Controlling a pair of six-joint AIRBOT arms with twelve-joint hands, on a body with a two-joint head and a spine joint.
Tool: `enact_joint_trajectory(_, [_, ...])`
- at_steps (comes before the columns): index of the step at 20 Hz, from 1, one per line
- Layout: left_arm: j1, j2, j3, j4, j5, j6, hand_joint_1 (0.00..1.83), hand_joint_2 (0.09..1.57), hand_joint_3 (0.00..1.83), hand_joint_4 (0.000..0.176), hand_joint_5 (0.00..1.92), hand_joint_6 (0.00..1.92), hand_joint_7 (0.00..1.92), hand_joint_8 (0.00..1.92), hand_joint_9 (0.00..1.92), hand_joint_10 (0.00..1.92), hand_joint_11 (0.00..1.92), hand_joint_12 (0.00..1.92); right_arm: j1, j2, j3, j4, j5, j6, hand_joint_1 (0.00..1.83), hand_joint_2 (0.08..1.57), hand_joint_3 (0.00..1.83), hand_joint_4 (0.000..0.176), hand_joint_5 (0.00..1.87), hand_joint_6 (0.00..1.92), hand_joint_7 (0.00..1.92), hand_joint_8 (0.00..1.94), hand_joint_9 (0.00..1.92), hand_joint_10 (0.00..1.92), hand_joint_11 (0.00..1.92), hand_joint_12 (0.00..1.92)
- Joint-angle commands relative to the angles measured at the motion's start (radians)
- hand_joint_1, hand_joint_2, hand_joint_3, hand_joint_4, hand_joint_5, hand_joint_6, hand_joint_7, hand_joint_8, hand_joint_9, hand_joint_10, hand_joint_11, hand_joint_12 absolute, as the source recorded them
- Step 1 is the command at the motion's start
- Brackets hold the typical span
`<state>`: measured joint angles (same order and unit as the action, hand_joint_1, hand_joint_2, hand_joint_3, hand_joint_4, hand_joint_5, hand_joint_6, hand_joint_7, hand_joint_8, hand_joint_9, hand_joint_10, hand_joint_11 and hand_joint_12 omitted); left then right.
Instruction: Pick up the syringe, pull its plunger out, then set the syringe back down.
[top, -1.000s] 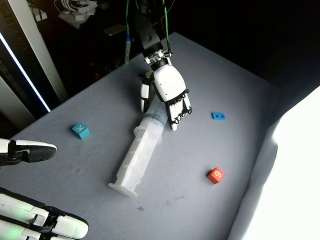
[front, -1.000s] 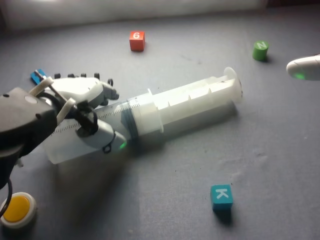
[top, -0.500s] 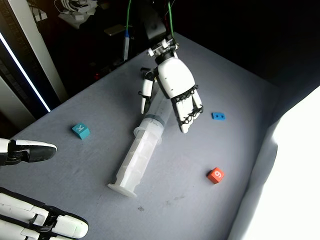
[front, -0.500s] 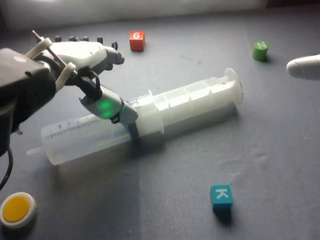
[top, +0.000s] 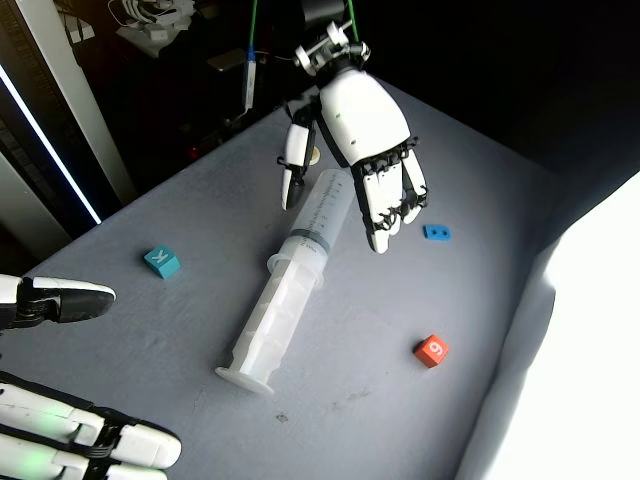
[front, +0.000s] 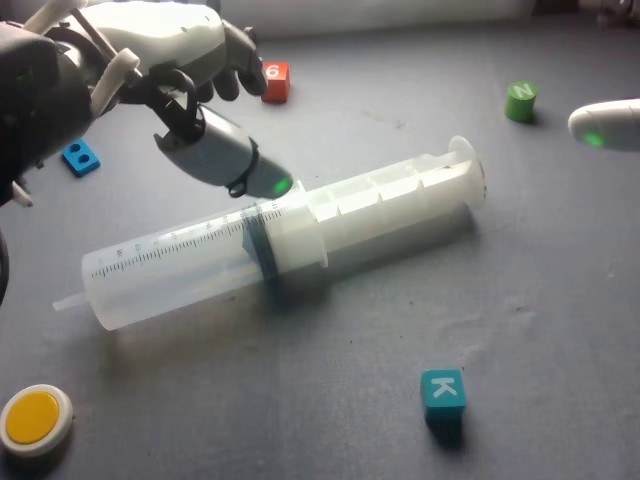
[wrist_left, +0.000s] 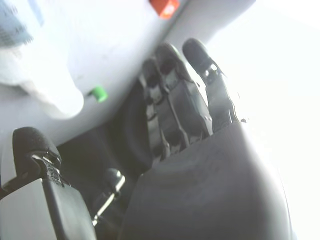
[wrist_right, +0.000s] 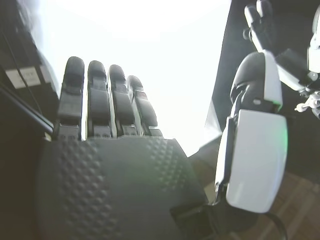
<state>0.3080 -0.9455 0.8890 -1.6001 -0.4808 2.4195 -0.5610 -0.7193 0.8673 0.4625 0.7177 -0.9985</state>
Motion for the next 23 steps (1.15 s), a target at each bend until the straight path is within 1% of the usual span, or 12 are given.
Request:
enact_joint_trajectory(1, [-0.024,0.012,-0.005,0.043,0.019,0.014,0.56,1.03,0.01,0.0,0.28,1.9,0.4,1.9,0.42,1.91,0.41,1.91,0.001,0.004,0.002,-0.015,0.122,0.007,0.46,0.95,0.0,0.0,0.32,1.47,0.27,1.8,0.27,1.85,0.25,1.9])
enact_joint_trajectory(2, [-0.032,0.019,-0.012,0.042,0.041,0.023,0.56,1.03,0.01,0.0,0.28,1.9,0.4,1.9,0.42,1.91,0.41,1.91,0.001,0.004,0.002,-0.015,0.123,0.007,0.46,0.95,0.0,0.0,0.32,1.47,0.27,1.8,0.27,1.85,0.25,1.9])
enact_joint_trajectory(3, [-0.044,0.03,-0.025,0.042,0.087,0.032,0.43,1.08,0.01,0.0,0.94,1.92,1.0,1.92,0.94,1.92,0.86,1.92,0.0,0.004,0.002,-0.016,0.123,0.007,0.42,0.97,0.0,0.0,0.37,1.9,0.47,1.94,0.48,1.92,0.48,1.92])
enact_joint_trajectory(4, [-0.049,0.035,-0.029,0.042,0.109,0.033,0.43,1.08,0.01,0.0,0.94,1.92,1.0,1.92,0.94,1.92,0.86,1.92,0.0,0.004,0.002,-0.016,0.123,0.007,0.42,0.97,0.0,0.0,0.37,1.9,0.47,1.94,0.48,1.92,0.48,1.92])
enact_joint_trajectory(5, [-0.053,0.038,-0.033,0.042,0.128,0.033,0.5,1.08,0.01,0.0,1.13,1.92,1.24,1.92,1.22,1.92,1.13,1.92,0.0,0.004,0.002,-0.016,0.123,0.007,0.4,0.99,0.0,0.0,0.49,1.92,0.62,1.94,0.66,1.92,0.7,1.92])
enact_joint_trajectory(6, [-0.064,0.041,-0.035,0.042,0.166,0.033,0.47,1.11,0.0,0.115,1.31,1.74,1.49,1.92,1.52,1.92,1.49,1.92,-0.001,0.004,0.002,-0.017,0.123,0.007,0.4,1.07,0.01,0.0,1.15,1.92,1.3,1.94,1.4,1.92,1.49,1.92])
enact_joint_trajectory(7, [-0.07,0.042,-0.035,0.043,0.178,0.033,0.57,1.15,0.01,0.164,1.31,1.87,1.5,1.92,1.54,1.92,1.53,1.92,-0.001,0.004,0.002,-0.017,0.123,0.007,0.54,1.1,0.01,0.0,1.43,1.92,1.6,1.94,1.69,1.92,1.76,1.92])
enact_joint_trajectory(8, [-0.08,0.043,-0.036,0.045,0.188,0.033,0.57,1.15,0.01,0.164,1.31,1.87,1.5,1.92,1.54,1.92,1.53,1.92,-0.001,0.004,0.002,-0.017,0.123,0.007,0.54,1.1,0.01,0.0,1.43,1.92,1.6,1.94,1.69,1.92,1.76,1.92])
enact_joint_trajectory(9, [-0.089,0.044,-0.036,0.048,0.193,0.033,0.84,1.32,0.04,0.176,1.39,1.92,1.58,1.92,1.63,1.92,1.64,1.92,-0.001,0.004,0.002,-0.018,0.123,0.007,0.77,1.27,0.02,0.0,1.51,1.92,1.67,1.94,1.75,1.92,1.83,1.92])
enact_joint_trajectory(10, [-0.1,0.044,-0.037,0.048,0.193,0.033,0.84,1.32,0.04,0.176,1.39,1.92,1.58,1.92,1.63,1.92,1.64,1.92,-0.001,0.004,0.002,-0.018,0.124,0.007,0.77,1.27,0.02,0.0,1.51,1.92,1.67,1.94,1.75,1.92,1.83,1.92])
enact_joint_trajectory(12, [-0.12,0.044,-0.038,0.057,0.194,0.033,1.07,1.28,0.01,0.176,1.44,1.92,1.62,1.92,1.68,1.92,1.7,1.92,-0.002,0.003,0.002,-0.02,0.124,0.007,0.98,1.32,0.01,0.0,1.47,1.92,1.62,1.94,1.7,1.92,1.78,1.92])
enact_joint_trajectory(23, [-0.147,0.045,-0.045,0.067,0.184,0.033,0.99,1.28,0.0,0.176,1.35,1.92,1.55,1.92,1.59,1.92,1.57,1.92,-0.003,0.003,0.002,-0.029,0.128,0.009,1.03,1.35,0.01,0.0,1.38,1.92,1.51,1.94,1.61,1.92,1.73,1.92])
